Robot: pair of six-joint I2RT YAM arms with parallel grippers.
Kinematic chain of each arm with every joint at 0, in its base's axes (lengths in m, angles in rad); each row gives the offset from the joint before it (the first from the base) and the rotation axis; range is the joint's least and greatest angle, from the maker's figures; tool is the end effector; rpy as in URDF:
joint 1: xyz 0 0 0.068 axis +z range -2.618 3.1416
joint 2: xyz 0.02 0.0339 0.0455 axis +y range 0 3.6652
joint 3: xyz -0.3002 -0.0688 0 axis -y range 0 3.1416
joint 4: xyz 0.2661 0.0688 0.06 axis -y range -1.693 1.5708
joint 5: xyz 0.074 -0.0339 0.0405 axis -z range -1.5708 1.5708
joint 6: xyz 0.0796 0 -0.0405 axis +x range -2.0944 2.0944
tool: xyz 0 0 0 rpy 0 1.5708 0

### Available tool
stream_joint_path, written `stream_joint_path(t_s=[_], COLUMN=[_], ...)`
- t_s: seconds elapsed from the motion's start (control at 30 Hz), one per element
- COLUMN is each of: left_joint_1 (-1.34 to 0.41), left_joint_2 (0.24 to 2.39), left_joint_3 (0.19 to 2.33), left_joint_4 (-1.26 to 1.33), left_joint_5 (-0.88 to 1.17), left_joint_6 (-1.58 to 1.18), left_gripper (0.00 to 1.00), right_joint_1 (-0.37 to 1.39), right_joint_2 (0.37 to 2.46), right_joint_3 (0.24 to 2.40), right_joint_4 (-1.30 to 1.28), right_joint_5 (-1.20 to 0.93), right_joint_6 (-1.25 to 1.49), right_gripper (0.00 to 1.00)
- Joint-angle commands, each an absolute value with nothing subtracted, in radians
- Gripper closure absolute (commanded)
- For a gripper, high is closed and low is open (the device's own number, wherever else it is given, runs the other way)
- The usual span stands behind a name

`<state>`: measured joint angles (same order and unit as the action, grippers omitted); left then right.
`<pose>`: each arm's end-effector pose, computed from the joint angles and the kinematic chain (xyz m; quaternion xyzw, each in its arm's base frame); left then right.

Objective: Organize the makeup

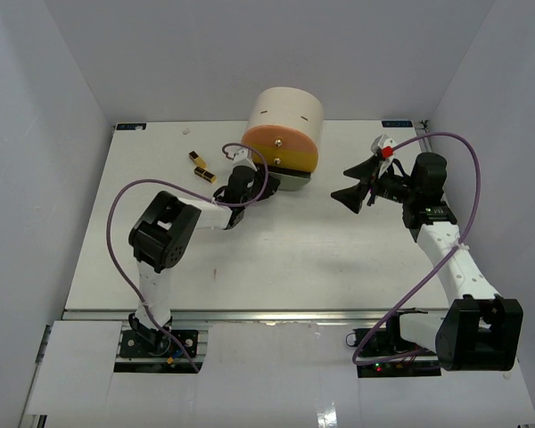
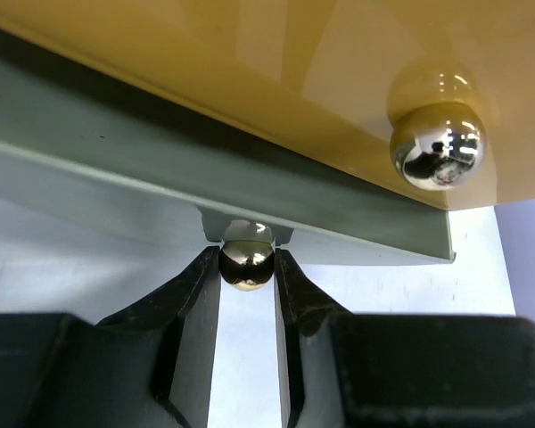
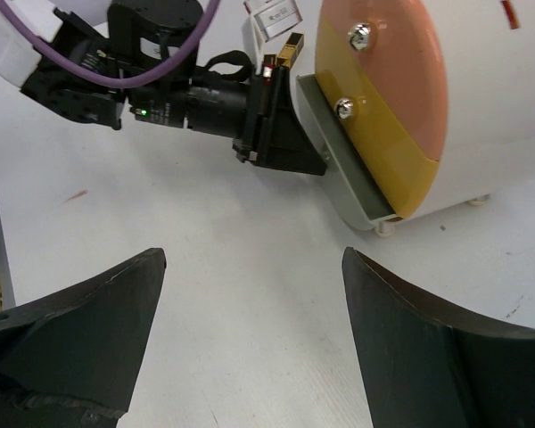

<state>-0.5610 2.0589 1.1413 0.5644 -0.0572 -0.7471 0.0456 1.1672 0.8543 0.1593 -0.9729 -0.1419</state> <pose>0.4378 -0.2697 0.1507 -0.0925 0.8149 -0.3292 0.4679 0.2879 0.0790 0.3466 -0.3657 0.6398 0.3269 0.5917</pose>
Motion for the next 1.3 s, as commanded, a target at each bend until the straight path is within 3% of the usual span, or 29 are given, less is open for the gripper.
stream_joint_path(t_s=[0.0,0.33,0.47,0.6,0.83,1.03,1.27], left_joint_1=[-0.56,-0.558,-0.555,-0.546,-0.535,-0.532,-0.531], left_joint_2=[1.89,1.821,1.817,1.803,1.793,1.797,1.777], left_joint_3=[1.021,0.916,0.918,0.909,0.9,0.9,0.88], left_joint_4=[0.602,0.61,0.606,0.609,0.612,0.614,0.614], left_joint_5=[0.024,0.062,0.074,0.082,0.102,0.125,0.14], left_joint_6=[-0.729,-0.703,-0.703,-0.713,-0.721,-0.729,-0.725], left_gripper=[0.71,0.69,0.69,0.69,0.69,0.69,0.69], right_joint_1=[0.04,0.09,0.313,0.388,0.415,0.434,0.468], right_joint_2=[1.176,1.223,1.303,1.378,1.531,1.695,1.786], right_joint_3=[0.853,0.888,1.024,1.151,1.384,1.579,1.644], right_joint_4=[0.176,0.105,-0.046,-0.012,-0.062,-0.19,-0.201], right_joint_5=[-0.994,-1.002,-0.643,-0.372,-0.277,-0.328,-0.296], right_joint_6=[-0.156,-0.222,-0.433,-0.481,-0.574,-0.651,-0.636], right_gripper=[0.13,0.15,0.12,0.1,0.1,0.1,0.03])
